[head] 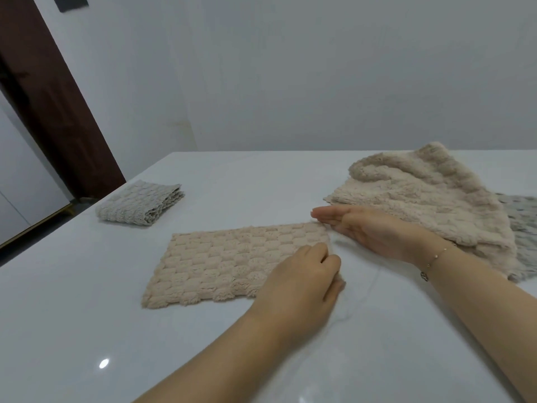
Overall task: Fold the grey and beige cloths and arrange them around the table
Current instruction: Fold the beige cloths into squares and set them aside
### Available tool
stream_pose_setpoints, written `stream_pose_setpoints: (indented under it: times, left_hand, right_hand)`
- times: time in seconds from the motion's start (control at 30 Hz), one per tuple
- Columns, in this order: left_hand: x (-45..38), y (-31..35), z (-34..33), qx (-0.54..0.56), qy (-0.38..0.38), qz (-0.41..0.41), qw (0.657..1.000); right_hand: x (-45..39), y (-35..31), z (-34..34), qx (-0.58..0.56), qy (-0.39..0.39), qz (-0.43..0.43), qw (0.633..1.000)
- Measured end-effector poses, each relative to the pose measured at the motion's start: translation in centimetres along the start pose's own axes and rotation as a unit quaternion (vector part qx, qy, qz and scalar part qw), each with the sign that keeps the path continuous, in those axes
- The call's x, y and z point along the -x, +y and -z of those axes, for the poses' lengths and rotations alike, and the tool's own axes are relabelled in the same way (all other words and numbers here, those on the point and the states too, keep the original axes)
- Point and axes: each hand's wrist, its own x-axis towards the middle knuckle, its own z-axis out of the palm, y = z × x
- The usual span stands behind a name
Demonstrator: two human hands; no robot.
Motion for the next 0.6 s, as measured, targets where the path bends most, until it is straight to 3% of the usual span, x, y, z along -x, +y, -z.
stream_pose_setpoints:
  times: [0.13,0.4,0.47,0.6]
  left_hand:
    - [0.1,0.0,-0.6,0.020,0.050,0.020,0.998]
    - [2.2,0.4,2.5,0.250,0.128,0.153,0.947]
    - [3.0,0.4,3.4,0.331,0.144,0.183,0.914]
    - [4.2,0.4,5.3,0.476,0.196,0.265,0.815]
  right_hand:
    - [0.0,0.8,0.7,-0.013,-0.003,0.017,1.000]
    - [0.4,0.3,0.8,0.049,-0.106,0.019,0.993]
    - [0.6,0.1,0.8,0.067,-0.127,0.020,0.989]
    - [0.9,0.2,0.4,0.010,-0.155,0.036,0.987]
